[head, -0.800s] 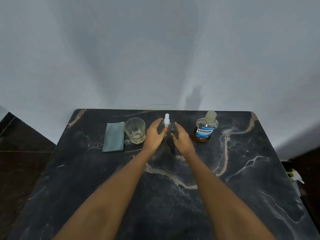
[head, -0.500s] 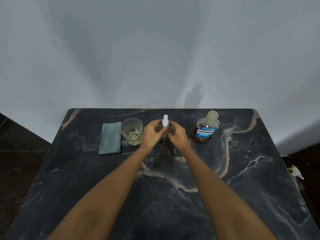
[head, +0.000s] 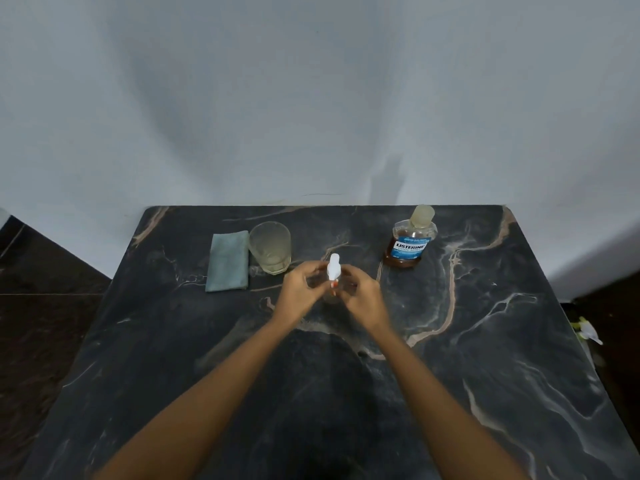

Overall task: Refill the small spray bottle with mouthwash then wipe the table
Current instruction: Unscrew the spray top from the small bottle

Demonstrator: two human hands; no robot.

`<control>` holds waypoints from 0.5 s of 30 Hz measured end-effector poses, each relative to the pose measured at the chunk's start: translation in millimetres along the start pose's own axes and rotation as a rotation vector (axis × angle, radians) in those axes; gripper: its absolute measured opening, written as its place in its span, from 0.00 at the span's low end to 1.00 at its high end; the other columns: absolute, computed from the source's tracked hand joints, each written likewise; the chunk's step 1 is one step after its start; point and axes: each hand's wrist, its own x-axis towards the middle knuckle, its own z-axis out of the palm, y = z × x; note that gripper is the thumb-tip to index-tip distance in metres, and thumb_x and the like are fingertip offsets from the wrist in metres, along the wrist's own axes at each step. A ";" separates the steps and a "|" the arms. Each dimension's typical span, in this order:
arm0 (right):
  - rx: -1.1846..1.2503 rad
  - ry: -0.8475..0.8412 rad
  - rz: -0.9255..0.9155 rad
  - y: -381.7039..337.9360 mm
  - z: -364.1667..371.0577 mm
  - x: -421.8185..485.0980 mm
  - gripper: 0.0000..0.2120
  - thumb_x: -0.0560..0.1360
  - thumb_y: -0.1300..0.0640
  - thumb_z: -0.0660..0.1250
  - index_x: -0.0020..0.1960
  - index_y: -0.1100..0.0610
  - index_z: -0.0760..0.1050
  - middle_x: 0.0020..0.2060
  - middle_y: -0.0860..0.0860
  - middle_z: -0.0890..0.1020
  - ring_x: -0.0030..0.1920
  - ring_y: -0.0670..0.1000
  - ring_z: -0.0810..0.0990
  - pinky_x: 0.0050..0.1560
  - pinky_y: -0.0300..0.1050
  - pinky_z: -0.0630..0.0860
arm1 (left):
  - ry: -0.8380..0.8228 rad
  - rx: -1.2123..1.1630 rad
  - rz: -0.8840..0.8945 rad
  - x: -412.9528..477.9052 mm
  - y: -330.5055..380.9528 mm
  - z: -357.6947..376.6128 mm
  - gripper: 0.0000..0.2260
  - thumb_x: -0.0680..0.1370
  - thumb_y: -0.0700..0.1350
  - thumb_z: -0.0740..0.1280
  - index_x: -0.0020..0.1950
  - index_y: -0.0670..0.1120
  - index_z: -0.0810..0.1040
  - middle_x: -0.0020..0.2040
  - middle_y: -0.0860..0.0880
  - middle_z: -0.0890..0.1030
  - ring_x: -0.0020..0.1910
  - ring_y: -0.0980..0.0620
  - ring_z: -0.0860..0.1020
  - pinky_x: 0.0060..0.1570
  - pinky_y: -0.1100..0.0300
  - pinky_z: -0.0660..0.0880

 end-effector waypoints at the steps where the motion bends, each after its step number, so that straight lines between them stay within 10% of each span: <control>1: 0.011 0.000 0.016 1.4 0.4 -11.8 0.21 0.70 0.62 0.70 0.62 0.59 0.72 0.57 0.56 0.79 0.56 0.52 0.78 0.59 0.48 0.75 | -0.010 0.002 0.005 -12.1 1.2 0.2 0.16 0.68 0.36 0.73 0.55 0.43 0.78 0.51 0.48 0.80 0.51 0.54 0.79 0.54 0.64 0.75; 15: 0.081 0.023 0.004 17.7 -5.2 -133.1 0.21 0.67 0.65 0.73 0.59 0.58 0.74 0.51 0.51 0.80 0.50 0.48 0.79 0.55 0.45 0.77 | -0.056 0.007 0.020 -130.8 1.8 9.2 0.19 0.66 0.33 0.73 0.56 0.42 0.78 0.52 0.49 0.80 0.52 0.54 0.79 0.55 0.66 0.74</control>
